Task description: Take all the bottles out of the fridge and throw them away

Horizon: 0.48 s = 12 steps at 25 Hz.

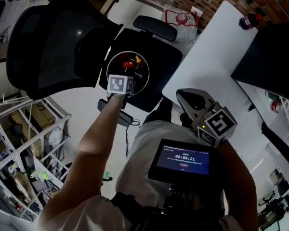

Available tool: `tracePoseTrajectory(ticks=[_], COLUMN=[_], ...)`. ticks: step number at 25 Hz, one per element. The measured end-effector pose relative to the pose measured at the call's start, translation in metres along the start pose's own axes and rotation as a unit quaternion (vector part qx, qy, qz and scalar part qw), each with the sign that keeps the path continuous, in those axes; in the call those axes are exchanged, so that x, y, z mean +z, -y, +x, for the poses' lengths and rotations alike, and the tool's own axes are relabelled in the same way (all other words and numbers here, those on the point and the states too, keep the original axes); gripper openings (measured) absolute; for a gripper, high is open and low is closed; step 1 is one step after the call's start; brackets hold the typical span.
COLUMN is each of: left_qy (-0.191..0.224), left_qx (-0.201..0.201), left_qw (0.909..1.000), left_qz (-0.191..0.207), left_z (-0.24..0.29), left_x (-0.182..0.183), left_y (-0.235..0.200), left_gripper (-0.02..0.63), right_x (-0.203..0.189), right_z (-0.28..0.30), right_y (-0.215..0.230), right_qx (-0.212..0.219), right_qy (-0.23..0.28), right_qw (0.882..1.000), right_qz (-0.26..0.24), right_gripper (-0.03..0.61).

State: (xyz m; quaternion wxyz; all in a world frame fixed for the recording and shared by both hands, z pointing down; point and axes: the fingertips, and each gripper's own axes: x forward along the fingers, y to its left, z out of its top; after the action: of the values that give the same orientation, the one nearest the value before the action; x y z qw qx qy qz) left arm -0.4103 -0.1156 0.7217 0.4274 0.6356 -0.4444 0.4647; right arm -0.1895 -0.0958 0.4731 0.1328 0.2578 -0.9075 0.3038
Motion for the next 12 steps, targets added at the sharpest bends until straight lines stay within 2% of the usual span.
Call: tracePoseTrajectory(ticks=[5,8,12], left_qy=[-0.017,-0.045,-0.073], left_qx=[-0.012,-0.01,-0.026], left_qw=[0.9997,0.9988,0.9967], left_qz=[0.009,0.014,-0.025], left_z=[0.03,0.047,0.079], left_x=[0.007,0.0,-0.014], left_y=[0.0,-0.003,-0.004], left_gripper=[0.325,0.325,0.325], right_x=[-0.012,-0.011,-0.006], right_z=[-0.002,-0.004,-0.01], right_y=[-0.009,-0.011,-0.01], right_qx=[0.004,-0.006,-0.018], right_qy=[-0.017,-0.001,0.024], right_qw=[1.0,1.0,0.999], right_qz=[0.013,-0.006,-0.024], right_gripper=[0.003,0.003,0.003])
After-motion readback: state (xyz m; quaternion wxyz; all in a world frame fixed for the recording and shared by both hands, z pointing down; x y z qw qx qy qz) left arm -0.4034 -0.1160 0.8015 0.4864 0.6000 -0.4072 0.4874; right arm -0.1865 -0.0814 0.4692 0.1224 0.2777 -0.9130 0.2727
